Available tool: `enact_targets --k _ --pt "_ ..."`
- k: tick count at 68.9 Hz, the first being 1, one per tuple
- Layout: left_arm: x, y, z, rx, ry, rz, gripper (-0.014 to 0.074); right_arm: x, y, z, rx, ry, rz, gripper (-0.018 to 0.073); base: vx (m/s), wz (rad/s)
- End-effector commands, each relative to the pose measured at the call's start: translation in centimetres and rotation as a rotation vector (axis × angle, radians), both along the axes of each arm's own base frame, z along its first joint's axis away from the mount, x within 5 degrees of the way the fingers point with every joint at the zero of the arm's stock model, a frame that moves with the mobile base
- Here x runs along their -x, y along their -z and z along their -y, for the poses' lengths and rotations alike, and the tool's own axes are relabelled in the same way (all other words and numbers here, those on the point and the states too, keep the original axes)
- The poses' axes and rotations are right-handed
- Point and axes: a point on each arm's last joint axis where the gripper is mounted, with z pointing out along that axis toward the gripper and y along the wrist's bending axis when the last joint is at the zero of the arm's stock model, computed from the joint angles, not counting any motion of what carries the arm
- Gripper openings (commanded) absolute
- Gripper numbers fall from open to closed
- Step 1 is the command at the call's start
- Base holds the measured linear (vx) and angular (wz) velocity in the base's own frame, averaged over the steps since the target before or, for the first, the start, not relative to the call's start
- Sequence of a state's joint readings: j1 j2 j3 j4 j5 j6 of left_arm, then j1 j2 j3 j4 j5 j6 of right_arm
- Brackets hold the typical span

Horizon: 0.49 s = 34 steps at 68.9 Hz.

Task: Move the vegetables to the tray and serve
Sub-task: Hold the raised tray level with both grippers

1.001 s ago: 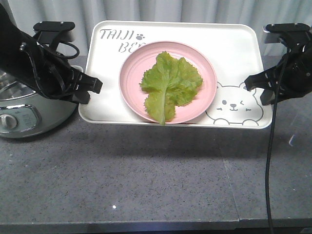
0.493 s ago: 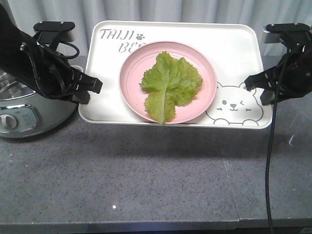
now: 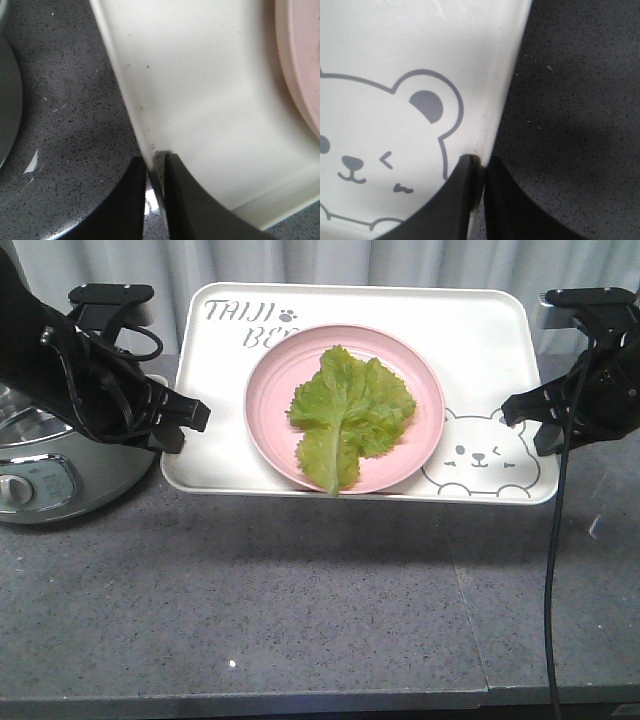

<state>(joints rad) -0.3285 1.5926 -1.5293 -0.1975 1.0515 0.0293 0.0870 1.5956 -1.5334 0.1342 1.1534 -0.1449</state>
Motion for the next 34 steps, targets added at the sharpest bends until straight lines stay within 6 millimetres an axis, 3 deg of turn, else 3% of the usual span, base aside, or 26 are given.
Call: enact_targets --k 1,34 --pt "1.09 -3.54 2.17 0.231 0.036 0.123 -0.0006 0.91 -3.0 -2.3 -0.19 -0.059 0.122 -0.001 0.0 -0.03" --pt "1.09 -3.54 2.17 0.231 0.036 0.123 -0.0006 0.91 -3.0 -2.3 -0.19 -0.059 0.122 -0.001 -0.01 -0.06"
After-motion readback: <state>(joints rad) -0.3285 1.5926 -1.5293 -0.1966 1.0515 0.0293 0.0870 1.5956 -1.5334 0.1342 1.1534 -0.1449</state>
